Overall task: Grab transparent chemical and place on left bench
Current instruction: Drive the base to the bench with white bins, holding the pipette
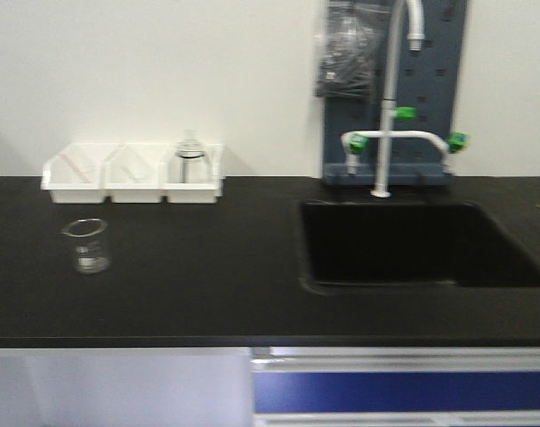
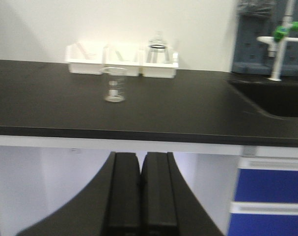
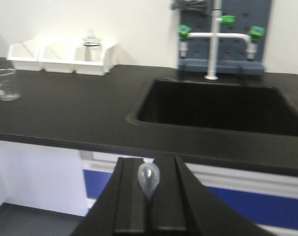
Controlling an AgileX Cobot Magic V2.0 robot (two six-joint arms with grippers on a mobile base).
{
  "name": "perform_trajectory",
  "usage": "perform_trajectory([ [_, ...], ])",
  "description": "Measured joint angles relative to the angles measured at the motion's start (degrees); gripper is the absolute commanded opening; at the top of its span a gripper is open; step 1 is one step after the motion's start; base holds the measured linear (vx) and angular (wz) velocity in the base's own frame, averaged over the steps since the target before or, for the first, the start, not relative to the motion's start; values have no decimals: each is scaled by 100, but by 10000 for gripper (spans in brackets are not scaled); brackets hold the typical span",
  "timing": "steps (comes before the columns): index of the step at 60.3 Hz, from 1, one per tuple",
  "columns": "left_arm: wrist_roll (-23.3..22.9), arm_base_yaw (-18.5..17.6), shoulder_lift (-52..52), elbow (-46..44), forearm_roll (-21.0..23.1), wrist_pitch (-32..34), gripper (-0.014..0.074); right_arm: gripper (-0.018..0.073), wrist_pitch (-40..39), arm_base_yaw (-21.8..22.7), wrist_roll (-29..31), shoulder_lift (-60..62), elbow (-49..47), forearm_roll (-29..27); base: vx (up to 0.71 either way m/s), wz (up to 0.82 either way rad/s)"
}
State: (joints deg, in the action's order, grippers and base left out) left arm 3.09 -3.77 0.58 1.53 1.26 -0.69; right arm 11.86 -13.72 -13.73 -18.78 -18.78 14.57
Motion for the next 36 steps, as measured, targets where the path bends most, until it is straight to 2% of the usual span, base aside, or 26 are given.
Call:
perform_trajectory([
  [22,0,0,0,0,0,0,-4,-3,0,0,0,0,0,0,28,60],
  [36,0,0,0,0,0,0,-4,-3,0,0,0,0,0,0,33,35],
])
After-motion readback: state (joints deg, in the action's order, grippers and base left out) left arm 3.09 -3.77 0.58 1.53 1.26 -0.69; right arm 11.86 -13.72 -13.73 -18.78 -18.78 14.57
